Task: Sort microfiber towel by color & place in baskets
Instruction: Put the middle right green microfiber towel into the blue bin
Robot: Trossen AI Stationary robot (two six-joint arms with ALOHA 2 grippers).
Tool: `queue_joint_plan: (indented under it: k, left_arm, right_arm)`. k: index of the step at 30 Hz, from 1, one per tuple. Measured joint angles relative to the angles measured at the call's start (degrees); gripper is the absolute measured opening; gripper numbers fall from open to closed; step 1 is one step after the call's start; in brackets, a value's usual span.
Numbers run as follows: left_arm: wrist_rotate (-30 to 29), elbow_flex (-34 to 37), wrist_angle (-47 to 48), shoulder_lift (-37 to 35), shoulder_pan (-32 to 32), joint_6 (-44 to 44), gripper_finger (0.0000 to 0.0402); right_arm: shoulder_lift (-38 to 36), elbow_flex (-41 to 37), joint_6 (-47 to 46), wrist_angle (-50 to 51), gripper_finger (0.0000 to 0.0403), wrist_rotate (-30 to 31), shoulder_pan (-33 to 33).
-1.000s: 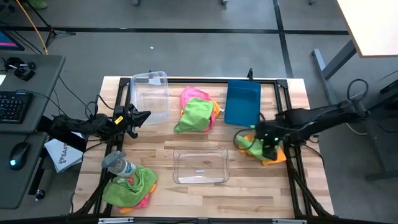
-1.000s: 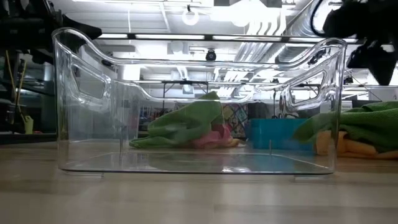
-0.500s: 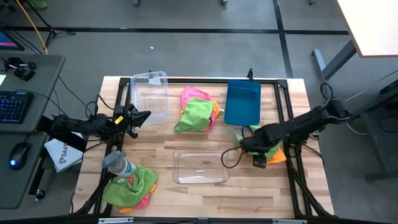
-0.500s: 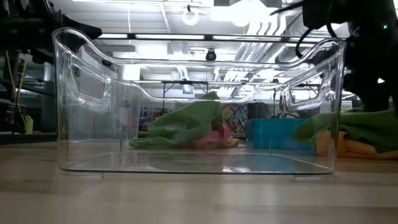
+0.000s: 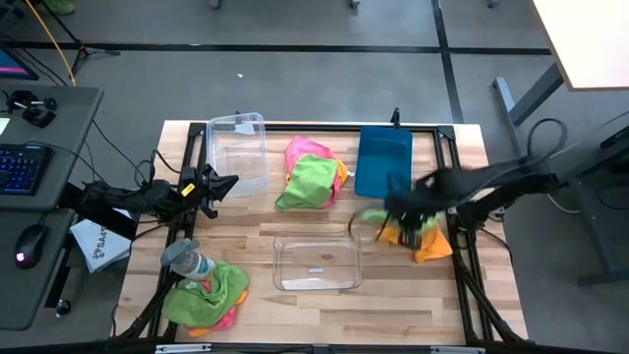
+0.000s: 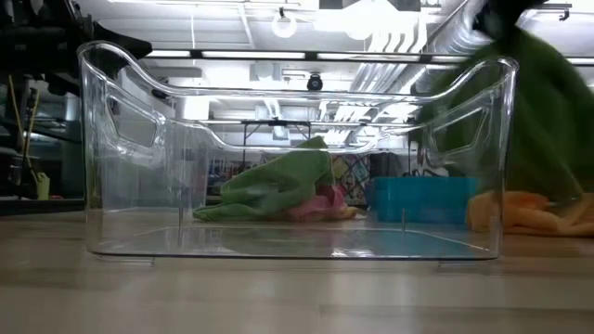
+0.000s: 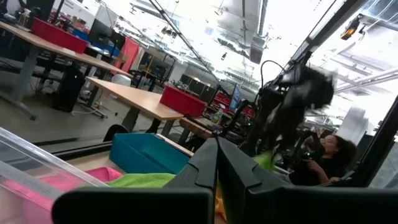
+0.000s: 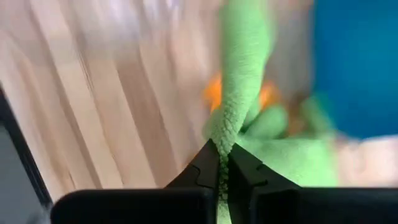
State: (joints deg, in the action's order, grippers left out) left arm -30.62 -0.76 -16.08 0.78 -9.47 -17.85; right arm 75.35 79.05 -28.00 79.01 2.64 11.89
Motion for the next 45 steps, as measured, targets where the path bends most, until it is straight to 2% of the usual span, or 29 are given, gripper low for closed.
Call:
queue_joint_plan:
  k: [6,9,14,18,22,27,31,37,41,45]
  left_arm:
    - [0.00,0.01,0.00,0.00,0.00,0.00,0.0000]
    - [0.01,0.01,0.00,0.00,0.00,0.00,0.0000]
    - [-0.01,0.01,0.00,0.00,0.02,0.00,0.0000]
    - [0.00,0.00,0.00,0.00,0.00,0.00,0.0000]
    - [-0.01,0.01,-0.02,0.00,0.02,0.00,0.0000]
    - [-0.01,0.01,0.00,0.00,0.01,0.00,0.0000]
    - [0.00,0.01,0.00,0.00,0.02,0.00,0.0000]
    - [0.01,0.01,-0.01,0.00,0.02,0.00,0.0000]
    - [0.01,0.01,-0.02,0.00,0.00,0.00,0.0000]
    - [-0.01,0.01,-0.01,0.02,0.02,0.00,0.0000]
  right_arm:
    - [-2.49,17.20,3.16,-0.98,0.0003,19.89,-9.55]
    - [-2.45,20.46,9.28,-1.08,0.0002,24.97,-15.54]
    - [-2.29,20.22,18.96,-4.72,0.0001,30.61,-25.37]
    - [-1.84,20.21,22.58,-10.42,0.0001,27.26,-32.39]
    - [-0.05,18.29,23.41,-12.56,0.0000,23.95,-35.21]
    - [-0.15,6.54,23.12,-28.03,0.0000,17.47,-35.55]
    - [-0.61,-4.92,20.38,-34.46,0.0000,17.33,-35.92]
    - [-3.64,-16.68,14.67,-35.03,0.0000,17.88,-37.98]
    - [-9.09,-18.06,10.20,-33.10,0.0000,21.85,-38.96]
    - [-13.22,-16.69,8.40,-24.59,0.0000,23.84,-40.13]
